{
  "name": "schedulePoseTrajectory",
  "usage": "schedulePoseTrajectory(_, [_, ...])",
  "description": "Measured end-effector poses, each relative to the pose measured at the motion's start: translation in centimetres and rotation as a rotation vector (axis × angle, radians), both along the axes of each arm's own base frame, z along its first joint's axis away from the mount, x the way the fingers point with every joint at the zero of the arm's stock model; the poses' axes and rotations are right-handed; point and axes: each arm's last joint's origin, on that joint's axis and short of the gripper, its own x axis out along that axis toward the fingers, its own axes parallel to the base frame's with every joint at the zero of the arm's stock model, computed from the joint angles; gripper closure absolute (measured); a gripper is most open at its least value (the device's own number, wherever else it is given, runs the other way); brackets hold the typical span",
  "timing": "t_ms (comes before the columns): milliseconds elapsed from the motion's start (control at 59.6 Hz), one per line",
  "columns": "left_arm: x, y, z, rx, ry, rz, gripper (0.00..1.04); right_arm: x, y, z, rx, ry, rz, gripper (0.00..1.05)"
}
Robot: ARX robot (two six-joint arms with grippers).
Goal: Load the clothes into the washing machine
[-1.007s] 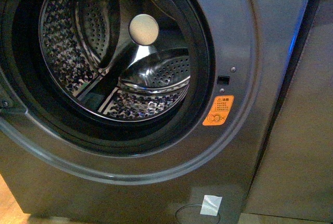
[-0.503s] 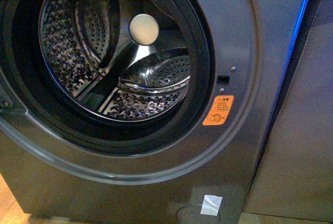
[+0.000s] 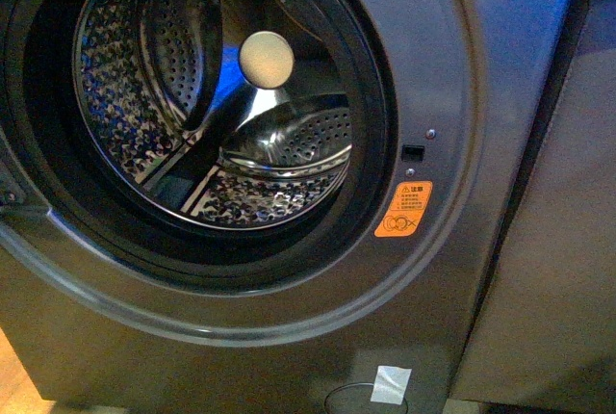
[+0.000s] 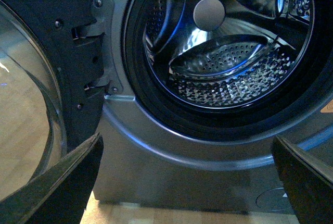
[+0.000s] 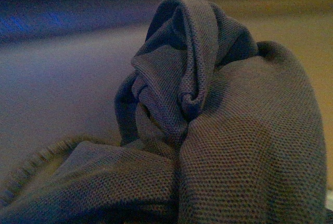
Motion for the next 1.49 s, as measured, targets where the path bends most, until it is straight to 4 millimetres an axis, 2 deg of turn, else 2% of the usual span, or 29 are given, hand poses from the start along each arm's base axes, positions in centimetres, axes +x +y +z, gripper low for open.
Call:
schedulePoseTrajectory(134, [0.0,0.0,0.0,0.000,0.000,0.000,0.07,-0.2,3.1,8.0,-0.091,-0.149,0.084,0.95])
schedulePoseTrajectory(201, [0.0,0.0,0.0,0.000,0.000,0.000,0.07,0.0,5.5,13.1,-0.121,-0.235,0.152,0.95])
schedulePoseTrajectory(285, [0.0,0.0,0.0,0.000,0.000,0.000,0.07,0.7,9.1,18.1,-0.128,-0.300,0.254,0.95])
schedulePoseTrajectory(336, [0.0,0.0,0.0,0.000,0.000,0.000,0.07,1.3,11.1,20.1,-0.118,-0.308,0.316,0.95])
schedulePoseTrajectory(487, [0.0,0.0,0.0,0.000,0.000,0.000,0.07,3.1,16.3,24.1,-0.037,-0.271,0.492,0.95])
schedulePoseTrajectory(604, [0.0,0.0,0.0,0.000,0.000,0.000,0.07,4.1,20.2,26.1,0.017,-0.229,0.598,0.95])
schedulePoseTrajectory(722, [0.0,0.0,0.0,0.000,0.000,0.000,0.07,4.9,26.0,28.6,0.080,-0.172,0.747,0.95])
schedulePoseTrajectory(856, [0.0,0.0,0.0,0.000,0.000,0.000,0.07,5.0,30.0,29.6,0.122,-0.127,0.854,0.95])
schedulePoseTrajectory(990, [0.0,0.0,0.0,0.000,0.000,0.000,0.07,5.0,33.4,29.8,0.145,-0.090,0.956,0.95])
schedulePoseTrajectory(1091, [0.0,0.0,0.0,0.000,0.000,0.000,0.07,5.1,34.3,29.6,0.142,-0.077,0.999,0.95])
schedulePoseTrajectory(1494, [0.0,0.0,0.0,0.000,0.000,0.000,0.07,5.1,34.2,29.6,0.137,-0.081,0.984,0.95])
